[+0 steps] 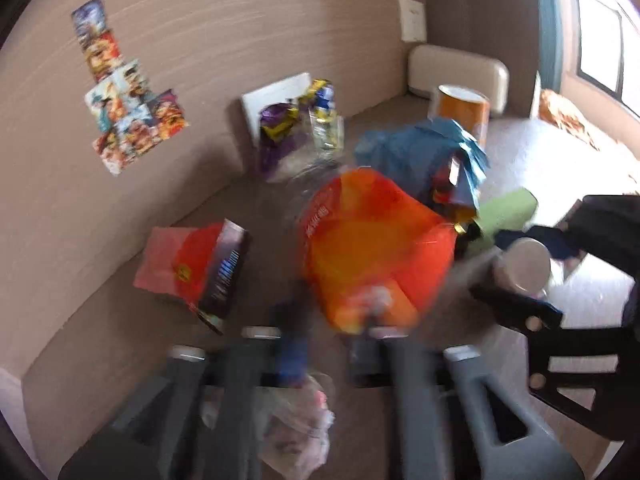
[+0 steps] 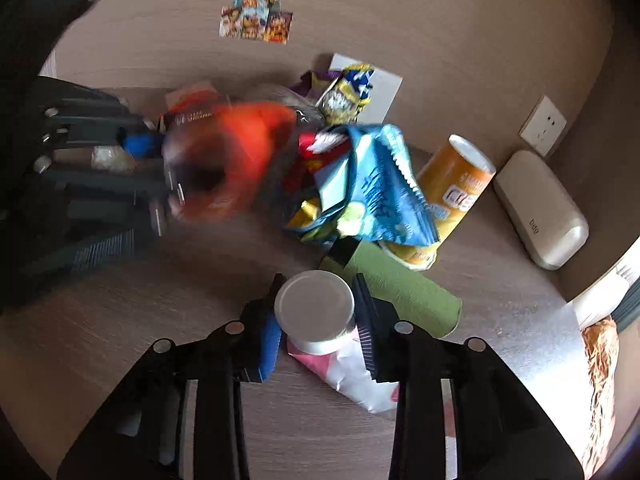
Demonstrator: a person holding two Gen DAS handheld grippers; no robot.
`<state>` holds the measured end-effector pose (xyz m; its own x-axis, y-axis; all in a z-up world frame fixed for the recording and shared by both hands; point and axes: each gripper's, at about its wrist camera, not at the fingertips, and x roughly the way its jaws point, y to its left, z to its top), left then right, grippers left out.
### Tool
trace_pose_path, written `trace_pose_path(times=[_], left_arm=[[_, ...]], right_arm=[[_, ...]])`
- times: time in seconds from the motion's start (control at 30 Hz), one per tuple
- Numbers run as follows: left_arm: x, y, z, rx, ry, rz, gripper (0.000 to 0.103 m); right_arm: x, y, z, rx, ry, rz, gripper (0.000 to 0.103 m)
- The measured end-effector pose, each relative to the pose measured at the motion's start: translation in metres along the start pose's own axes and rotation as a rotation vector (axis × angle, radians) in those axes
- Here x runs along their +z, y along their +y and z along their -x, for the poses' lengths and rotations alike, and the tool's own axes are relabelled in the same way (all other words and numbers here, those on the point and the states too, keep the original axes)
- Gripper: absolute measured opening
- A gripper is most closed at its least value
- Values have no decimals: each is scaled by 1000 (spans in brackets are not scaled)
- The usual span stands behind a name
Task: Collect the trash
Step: 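Grasp the orange-labelled plastic bottle with the left tool while the right tool grasps the white cup, then carry the bottle and white cup over the white bin with both tools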
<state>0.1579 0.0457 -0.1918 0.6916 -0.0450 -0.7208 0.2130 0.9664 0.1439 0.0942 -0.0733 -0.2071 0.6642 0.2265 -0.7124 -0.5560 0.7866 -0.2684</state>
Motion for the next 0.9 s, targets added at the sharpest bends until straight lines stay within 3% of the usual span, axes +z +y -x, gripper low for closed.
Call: trace_pose_path(times=[0.23, 0.47, 0.9], left_arm=[[0, 19, 11, -65, 4, 60, 3], [4, 19, 46, -88, -18, 52, 2], [0, -52, 102, -129, -26, -53, 2]], right_arm=[[-3, -10, 22, 2, -25, -62, 33], [-9, -27, 69, 26, -73, -167, 32], [-68, -64, 144, -21, -63, -301, 32]])
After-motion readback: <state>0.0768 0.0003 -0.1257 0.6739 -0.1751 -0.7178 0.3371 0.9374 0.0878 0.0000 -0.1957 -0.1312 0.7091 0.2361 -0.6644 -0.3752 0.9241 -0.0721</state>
